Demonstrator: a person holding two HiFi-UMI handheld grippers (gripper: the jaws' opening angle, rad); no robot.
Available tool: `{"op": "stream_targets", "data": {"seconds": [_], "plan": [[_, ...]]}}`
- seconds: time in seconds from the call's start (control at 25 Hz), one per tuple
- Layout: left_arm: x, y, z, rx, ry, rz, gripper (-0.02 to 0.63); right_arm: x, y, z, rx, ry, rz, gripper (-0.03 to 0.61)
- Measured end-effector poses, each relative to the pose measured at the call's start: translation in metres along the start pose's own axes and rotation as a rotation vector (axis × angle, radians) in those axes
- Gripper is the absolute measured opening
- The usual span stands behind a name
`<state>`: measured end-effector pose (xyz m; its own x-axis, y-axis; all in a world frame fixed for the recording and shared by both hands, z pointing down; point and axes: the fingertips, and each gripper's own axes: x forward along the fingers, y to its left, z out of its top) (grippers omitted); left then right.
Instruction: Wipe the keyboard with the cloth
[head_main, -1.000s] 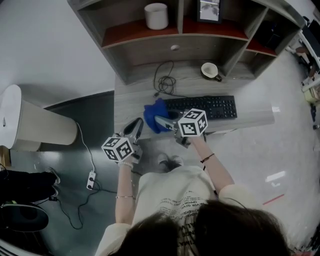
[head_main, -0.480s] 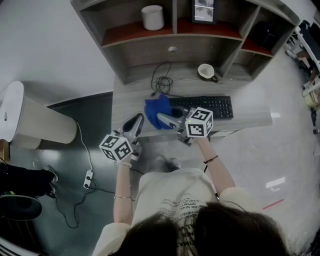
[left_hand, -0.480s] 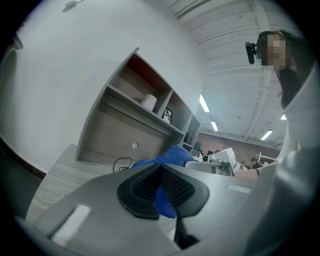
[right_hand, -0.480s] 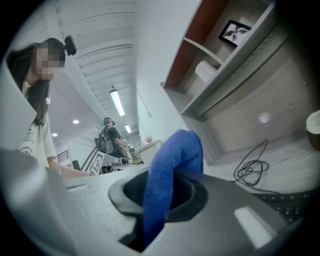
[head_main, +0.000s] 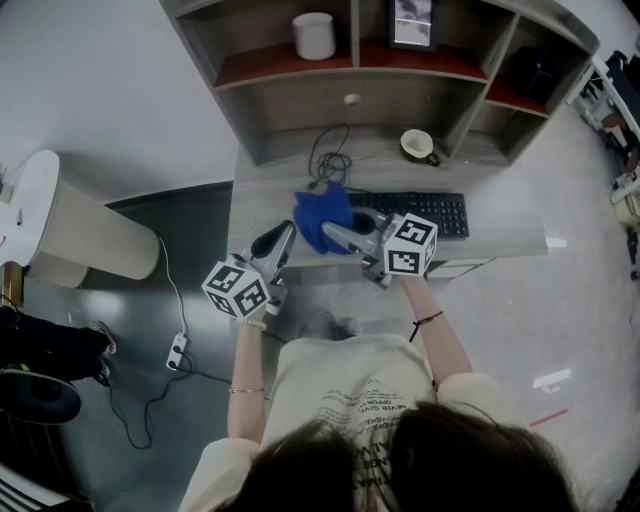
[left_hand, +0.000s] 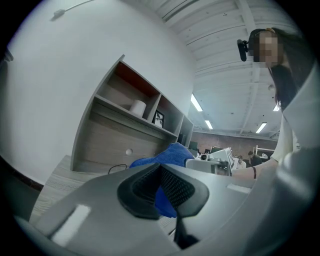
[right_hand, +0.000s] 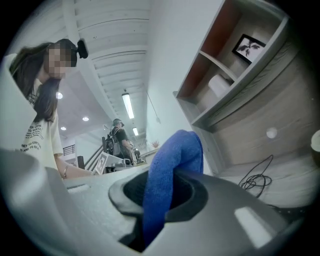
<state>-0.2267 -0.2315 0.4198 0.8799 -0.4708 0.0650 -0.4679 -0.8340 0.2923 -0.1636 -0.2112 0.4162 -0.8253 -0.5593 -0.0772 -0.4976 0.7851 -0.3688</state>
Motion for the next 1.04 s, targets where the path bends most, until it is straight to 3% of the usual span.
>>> {"op": "stream_targets", "data": {"seconds": [1.04], "plan": [[-0.022,-0.013,0.0,0.021,-0.029,0.018,-0.003,-0.002,0.017,0.001,-0.053,-0.003,0.019,0.052]]}}
